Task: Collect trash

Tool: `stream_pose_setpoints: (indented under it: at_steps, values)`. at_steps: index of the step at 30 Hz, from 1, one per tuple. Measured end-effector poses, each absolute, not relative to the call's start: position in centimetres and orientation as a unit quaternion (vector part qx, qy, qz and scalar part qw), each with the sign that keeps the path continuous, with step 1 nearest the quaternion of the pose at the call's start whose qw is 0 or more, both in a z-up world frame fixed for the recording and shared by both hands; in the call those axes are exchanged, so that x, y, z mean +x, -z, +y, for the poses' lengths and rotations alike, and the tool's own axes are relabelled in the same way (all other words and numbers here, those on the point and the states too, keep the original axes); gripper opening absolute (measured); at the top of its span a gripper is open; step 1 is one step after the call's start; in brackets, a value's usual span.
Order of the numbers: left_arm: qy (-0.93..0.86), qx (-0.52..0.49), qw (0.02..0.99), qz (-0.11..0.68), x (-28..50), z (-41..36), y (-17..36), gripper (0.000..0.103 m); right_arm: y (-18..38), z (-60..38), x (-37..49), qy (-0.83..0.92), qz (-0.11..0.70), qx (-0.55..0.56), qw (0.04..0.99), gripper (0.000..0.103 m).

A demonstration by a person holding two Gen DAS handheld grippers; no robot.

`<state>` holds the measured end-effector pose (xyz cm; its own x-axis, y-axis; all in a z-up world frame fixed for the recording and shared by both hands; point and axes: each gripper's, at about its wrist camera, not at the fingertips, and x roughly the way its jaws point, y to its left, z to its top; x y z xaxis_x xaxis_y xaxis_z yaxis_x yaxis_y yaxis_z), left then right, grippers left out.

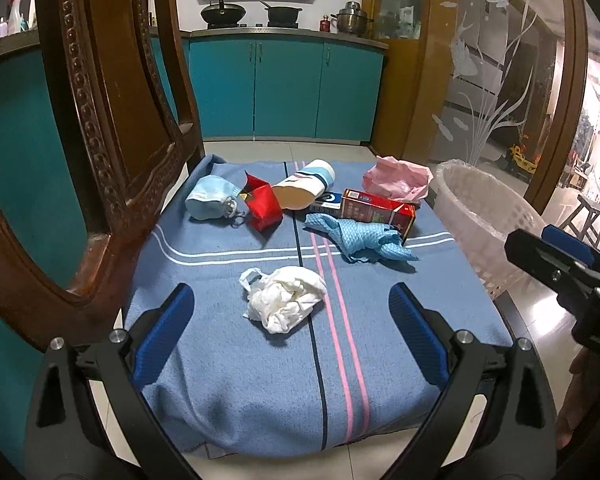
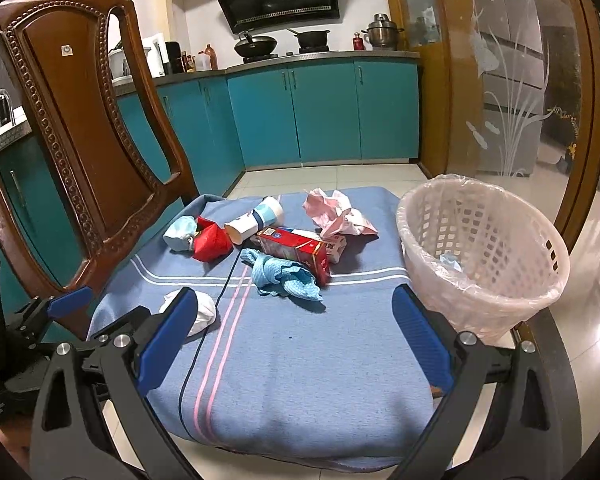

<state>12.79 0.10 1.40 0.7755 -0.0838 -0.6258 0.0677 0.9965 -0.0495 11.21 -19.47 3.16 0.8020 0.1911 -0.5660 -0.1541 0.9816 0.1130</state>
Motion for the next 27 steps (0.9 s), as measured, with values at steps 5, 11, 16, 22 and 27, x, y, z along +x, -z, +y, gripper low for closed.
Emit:
stream_pose_setpoints:
  at_steps: [5,11,16,22,27]
  values:
    - [0.038,-0.007,0.940,0.338,13.0,-0.1,-0.9,0.098,-3.2,-19.5,11.2,-0.091,0.301,0.032,0.949,0.096]
    - [0.038,-0.008,0.938,0.344,13.2,-0.1,-0.5,0.098,-3.3,-19.6,11.2,-0.091,0.301,0.032,0.949,0.096]
    - [0.037,-0.006,0.935,0.351,13.7,-0.3,-0.1,0.098,-3.3,-19.6,11.2,-0.091,0.301,0.033,0.949,0.096]
    - [0.030,-0.009,0.928,0.370,15.1,-0.3,1.2,0.098,-3.4,-19.7,11.4,-0.089,0.302,0.035,0.949,0.096]
    - [0.020,-0.010,0.918,0.396,17.9,-0.6,3.3,0.097,-3.2,-19.6,11.6,-0.085,0.304,0.034,0.948,0.096]
